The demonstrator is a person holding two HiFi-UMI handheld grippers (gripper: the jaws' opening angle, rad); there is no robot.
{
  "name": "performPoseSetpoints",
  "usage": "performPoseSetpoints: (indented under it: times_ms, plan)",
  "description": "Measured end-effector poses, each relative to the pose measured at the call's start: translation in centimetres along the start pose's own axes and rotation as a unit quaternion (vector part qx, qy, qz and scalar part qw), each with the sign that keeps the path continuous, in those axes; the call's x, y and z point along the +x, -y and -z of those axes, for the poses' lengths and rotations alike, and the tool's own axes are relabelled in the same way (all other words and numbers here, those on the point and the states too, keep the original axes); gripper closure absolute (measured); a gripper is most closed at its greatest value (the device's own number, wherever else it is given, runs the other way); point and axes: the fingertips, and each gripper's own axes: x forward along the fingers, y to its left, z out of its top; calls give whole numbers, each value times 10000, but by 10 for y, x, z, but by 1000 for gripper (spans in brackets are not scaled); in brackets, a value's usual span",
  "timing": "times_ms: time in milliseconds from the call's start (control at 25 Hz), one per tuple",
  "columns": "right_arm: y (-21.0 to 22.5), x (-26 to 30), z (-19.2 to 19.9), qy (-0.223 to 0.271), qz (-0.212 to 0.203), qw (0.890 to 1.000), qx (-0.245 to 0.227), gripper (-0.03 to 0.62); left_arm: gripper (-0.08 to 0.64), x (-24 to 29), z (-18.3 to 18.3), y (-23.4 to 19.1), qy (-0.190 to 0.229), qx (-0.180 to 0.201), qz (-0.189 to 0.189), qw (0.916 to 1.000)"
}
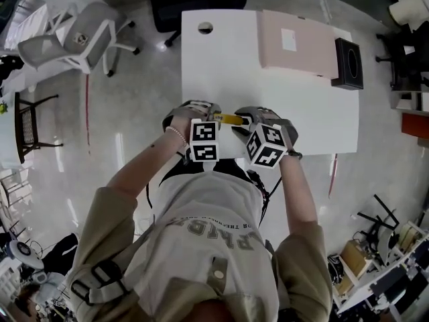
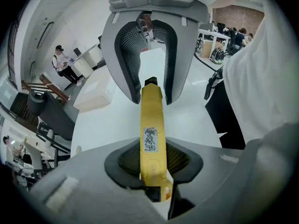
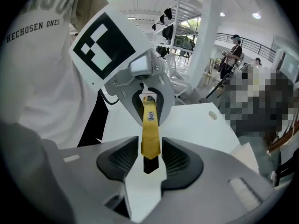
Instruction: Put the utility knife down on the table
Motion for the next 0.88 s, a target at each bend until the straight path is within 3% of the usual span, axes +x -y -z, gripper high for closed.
performPoseSetpoints:
  times_ms: [520, 880]
  plan:
    - [-6, 28, 17, -288, -432, 9974, -508, 451, 457, 23, 3, 7, -318, 3, 138, 9994]
    - [-3, 44, 23, -374, -240, 9966, -692, 445, 459, 30, 10, 8, -538, -103, 128, 9984]
